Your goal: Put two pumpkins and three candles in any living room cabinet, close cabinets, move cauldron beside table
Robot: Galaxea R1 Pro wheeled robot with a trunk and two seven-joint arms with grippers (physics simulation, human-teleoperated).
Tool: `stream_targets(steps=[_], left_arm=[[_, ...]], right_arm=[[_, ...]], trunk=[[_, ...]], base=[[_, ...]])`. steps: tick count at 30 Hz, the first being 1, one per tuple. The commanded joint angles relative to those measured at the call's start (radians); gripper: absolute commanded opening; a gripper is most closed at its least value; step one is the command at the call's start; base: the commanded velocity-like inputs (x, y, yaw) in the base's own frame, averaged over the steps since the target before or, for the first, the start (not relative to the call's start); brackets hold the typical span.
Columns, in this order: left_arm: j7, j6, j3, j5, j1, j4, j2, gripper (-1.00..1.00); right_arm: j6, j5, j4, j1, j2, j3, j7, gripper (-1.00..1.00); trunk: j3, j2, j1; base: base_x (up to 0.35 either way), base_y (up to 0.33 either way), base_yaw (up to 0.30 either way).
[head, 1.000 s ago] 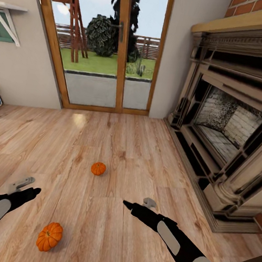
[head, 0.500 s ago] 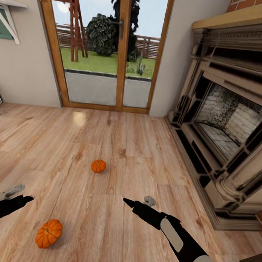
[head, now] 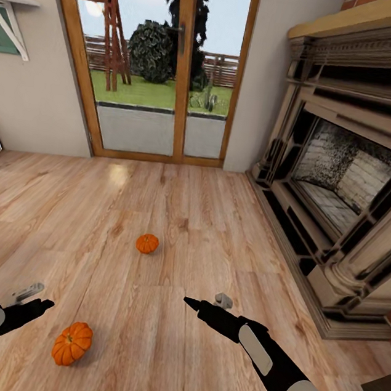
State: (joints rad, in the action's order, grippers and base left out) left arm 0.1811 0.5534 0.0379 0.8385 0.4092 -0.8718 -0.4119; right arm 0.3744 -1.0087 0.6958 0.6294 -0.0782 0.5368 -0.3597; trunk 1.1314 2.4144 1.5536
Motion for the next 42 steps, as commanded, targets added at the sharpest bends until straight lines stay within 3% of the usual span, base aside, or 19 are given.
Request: stream_targets(steps=[1,10,17,24,27,30,36,42], left_arm=[[0.008,0.001,0.000,0.003,0.000,-0.001,0.003,1.00],[0.005,-0.007,-0.003,-0.010,0.000,0.002,0.010,1.00],[0.004,-0.009,-0.023,-0.024,0.000,0.002,0.073,1.00],[-0.002,-0.007,-0.028,-0.041,0.000,-0.001,0.079,1.00],[-0.044,-0.004,-0.027,-0.043,0.000,-0.001,0.075,1.00],[-0.115,0.000,-0.026,-0.047,0.000,0.000,0.070,1.00],[-0.140,0.000,-0.023,-0.048,0.000,0.000,0.058,1.00],[-0.149,0.003,-0.020,-0.035,0.000,0.001,0.037,1.00]], right_arm=[[0.002,-0.007,0.001,0.001,-0.001,0.004,0.004,1.00],[0.003,-0.004,0.001,0.001,0.000,0.006,0.011,1.00],[0.003,-0.004,0.001,0.001,0.000,0.007,0.011,1.00],[0.024,-0.005,0.012,0.001,0.000,0.008,-0.004,1.00],[0.052,-0.006,0.078,0.001,-0.003,0.009,-0.012,1.00],[0.100,-0.007,0.233,0.001,-0.004,0.008,-0.008,1.00],[0.172,-0.012,0.531,-0.002,-0.006,0.006,0.005,1.00],[0.190,-0.009,0.596,-0.004,-0.008,0.006,0.007,1.00]], trunk=[[0.004,0.008,0.004],[0.032,0.071,0.038],[0.058,0.087,0.049],[0.085,0.088,0.052],[0.096,0.089,0.053],[0.108,0.090,0.054],[0.131,0.091,0.057],[0.154,0.093,0.060]], base=[[0.000,0.000,0.000],[0.000,0.000,0.000],[0.000,0.000,0.000],[0.000,0.000,0.000],[0.000,0.000,0.000],[0.000,0.000,0.000],[0.000,0.000,0.000],[0.000,0.000,0.000]])
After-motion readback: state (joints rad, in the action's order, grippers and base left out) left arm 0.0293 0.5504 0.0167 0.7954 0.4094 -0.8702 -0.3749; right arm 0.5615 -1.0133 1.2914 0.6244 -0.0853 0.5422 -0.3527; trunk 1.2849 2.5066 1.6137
